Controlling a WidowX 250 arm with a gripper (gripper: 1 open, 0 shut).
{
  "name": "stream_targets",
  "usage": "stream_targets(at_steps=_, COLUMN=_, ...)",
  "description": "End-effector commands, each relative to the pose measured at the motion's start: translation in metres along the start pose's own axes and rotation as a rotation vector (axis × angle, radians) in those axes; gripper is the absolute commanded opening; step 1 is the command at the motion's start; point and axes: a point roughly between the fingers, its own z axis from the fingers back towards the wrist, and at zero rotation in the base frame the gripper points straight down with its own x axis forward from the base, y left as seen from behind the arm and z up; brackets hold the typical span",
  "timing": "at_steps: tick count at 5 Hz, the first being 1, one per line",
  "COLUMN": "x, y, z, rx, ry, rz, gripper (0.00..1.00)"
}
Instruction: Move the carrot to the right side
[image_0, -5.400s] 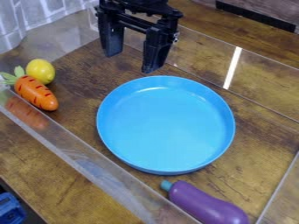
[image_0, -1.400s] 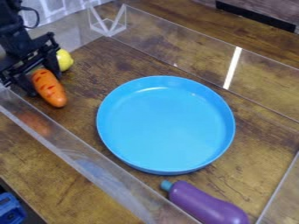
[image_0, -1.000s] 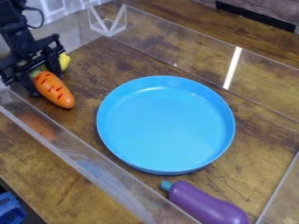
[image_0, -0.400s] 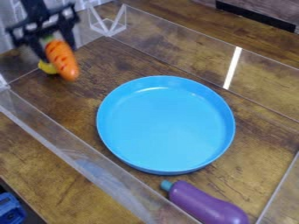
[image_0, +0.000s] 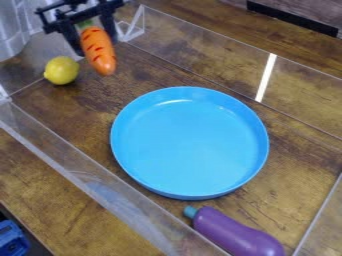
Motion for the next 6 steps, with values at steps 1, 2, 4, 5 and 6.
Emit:
stream_targets(at_steps=1, x=-0.02, y=-0.027, z=0.009, rx=-0.019, ry=-0.046, rz=-0.109, gripper=0.0)
stream_targets(at_steps=2, x=-0.026, y=-0.035, z=0.002, rx=-0.028, ry=-0.032, rz=-0.15, gripper=0.0)
stream_targets(at_steps=4, x=-0.028, y=-0.042, z=-0.002, rx=-0.041, ry=-0.032, rz=-0.194, gripper=1.0)
stream_targets(at_steps=5, x=-0.031, y=-0.04, z=-0.006, rx=-0.035, ry=-0.04, rz=-0.166, gripper=1.0)
stream_targets(at_steps=6, x=-0.036, y=-0.042, z=-0.008, rx=-0.032, ry=-0.053, rz=-0.126, gripper=1.0)
